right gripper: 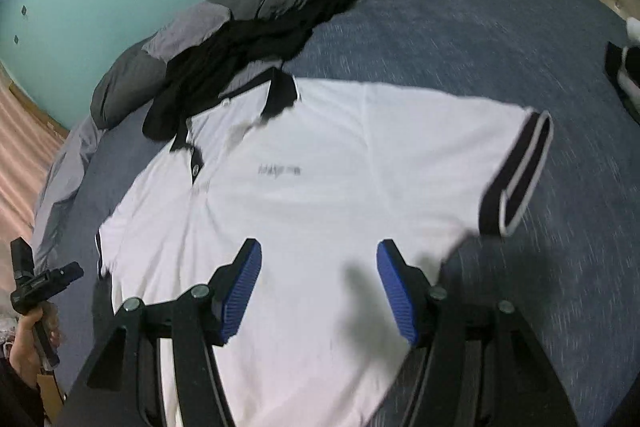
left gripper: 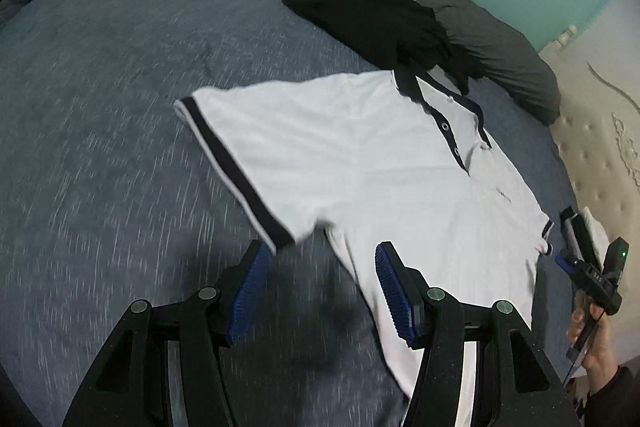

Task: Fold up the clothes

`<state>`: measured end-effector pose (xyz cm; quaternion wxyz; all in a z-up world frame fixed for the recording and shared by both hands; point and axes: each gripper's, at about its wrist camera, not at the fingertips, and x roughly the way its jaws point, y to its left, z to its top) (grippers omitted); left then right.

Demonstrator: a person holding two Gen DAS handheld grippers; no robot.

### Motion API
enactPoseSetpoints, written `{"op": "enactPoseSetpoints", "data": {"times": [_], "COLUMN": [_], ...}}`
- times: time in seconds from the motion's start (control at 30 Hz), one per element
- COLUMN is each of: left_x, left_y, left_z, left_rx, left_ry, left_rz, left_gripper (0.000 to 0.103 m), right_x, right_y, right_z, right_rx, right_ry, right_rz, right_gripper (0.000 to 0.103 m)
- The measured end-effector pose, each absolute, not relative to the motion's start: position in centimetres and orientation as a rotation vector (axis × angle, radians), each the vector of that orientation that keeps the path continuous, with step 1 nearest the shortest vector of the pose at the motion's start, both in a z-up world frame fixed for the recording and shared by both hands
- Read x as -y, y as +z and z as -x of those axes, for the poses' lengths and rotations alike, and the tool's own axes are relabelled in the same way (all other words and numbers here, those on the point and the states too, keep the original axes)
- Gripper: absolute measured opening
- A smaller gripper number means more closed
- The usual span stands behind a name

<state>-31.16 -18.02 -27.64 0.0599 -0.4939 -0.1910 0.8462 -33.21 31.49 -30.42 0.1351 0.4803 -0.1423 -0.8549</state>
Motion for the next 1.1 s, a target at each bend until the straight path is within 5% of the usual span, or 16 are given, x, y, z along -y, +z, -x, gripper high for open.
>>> {"op": "enactPoseSetpoints", "data": {"times": [1.1], "left_x": [9.7], "left_y": [-32.6], "left_z": [17.6], "left_rx": [0.698], "left_ry": [2.566], "left_rz": [1.366], "left_gripper": [0.06], "right_x": [-34.9], "right_y": [-36.3], "right_z": [17.1], "right_rx": [0.938], "right_ry": [-2.354], "right_rz": [-1.34], "right_gripper": [0.061]}}
